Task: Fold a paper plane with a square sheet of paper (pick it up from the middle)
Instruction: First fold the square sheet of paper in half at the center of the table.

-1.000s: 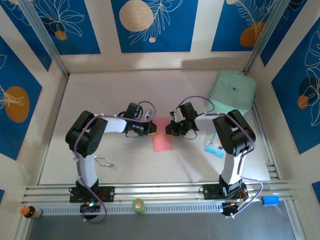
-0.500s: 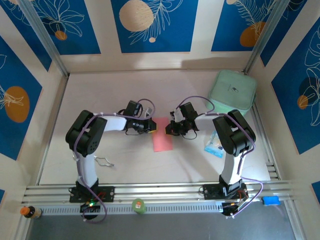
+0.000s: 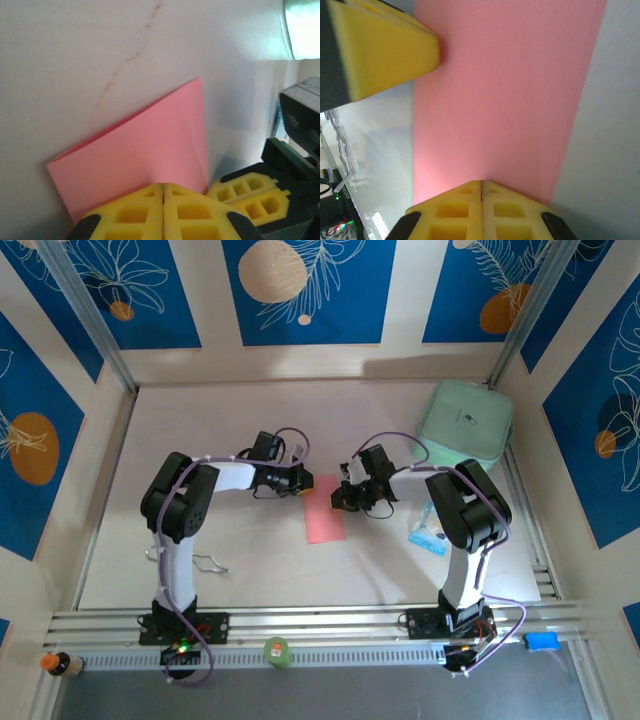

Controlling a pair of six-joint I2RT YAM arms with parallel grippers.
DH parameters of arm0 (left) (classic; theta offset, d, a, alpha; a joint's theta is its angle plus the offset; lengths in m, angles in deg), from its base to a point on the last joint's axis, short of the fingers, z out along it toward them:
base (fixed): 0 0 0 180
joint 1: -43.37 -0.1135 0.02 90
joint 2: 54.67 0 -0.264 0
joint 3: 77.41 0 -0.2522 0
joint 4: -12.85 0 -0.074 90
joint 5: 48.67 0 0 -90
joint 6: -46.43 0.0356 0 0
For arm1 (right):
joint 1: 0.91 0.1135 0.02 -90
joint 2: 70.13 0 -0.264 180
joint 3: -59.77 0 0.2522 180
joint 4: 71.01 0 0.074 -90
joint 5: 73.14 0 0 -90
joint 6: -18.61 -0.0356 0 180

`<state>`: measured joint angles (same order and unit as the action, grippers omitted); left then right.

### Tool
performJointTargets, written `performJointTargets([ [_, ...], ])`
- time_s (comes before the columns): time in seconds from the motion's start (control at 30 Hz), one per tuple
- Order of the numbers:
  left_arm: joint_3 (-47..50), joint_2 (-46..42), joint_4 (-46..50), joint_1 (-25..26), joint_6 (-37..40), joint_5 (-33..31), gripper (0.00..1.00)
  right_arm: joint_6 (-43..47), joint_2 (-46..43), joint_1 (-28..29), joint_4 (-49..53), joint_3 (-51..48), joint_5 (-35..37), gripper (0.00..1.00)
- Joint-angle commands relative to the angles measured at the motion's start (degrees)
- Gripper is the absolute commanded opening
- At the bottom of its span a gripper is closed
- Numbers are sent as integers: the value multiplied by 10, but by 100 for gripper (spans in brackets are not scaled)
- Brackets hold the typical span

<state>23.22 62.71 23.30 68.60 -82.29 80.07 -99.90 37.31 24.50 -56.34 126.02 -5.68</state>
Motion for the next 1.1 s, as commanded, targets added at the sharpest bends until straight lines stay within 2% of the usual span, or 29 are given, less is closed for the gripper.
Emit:
performJointTargets([
  [0.0, -18, 15, 11, -14, 2, 0, 9, 3, 15, -3, 61, -27, 40, 0],
  [0.13, -18, 21, 6, -25, -7, -16, 9, 3, 14, -3, 59, -28, 39, 0],
  [0.4, -22, 32, -9, -48, -77, -47, 9, 4, 15, -3, 60, -28, 36, 0],
  [0.67, -57, 2, 93, -49, -72, -111, 13, 6, 14, -2, 57, -29, 32, 0],
  [0.8, -60, -26, 97, -47, -69, -100, 14, 3, 12, -3, 49, -28, 20, 0],
  [1.0, -32, -81, 76, -34, -59, -70, 15, -14, -26, -6, 20, -17, -37, 0],
  [1.07, -13, -99, 58, -27, -54, -59, 15, -23, -50, -8, 13, -14, -52, 3],
])
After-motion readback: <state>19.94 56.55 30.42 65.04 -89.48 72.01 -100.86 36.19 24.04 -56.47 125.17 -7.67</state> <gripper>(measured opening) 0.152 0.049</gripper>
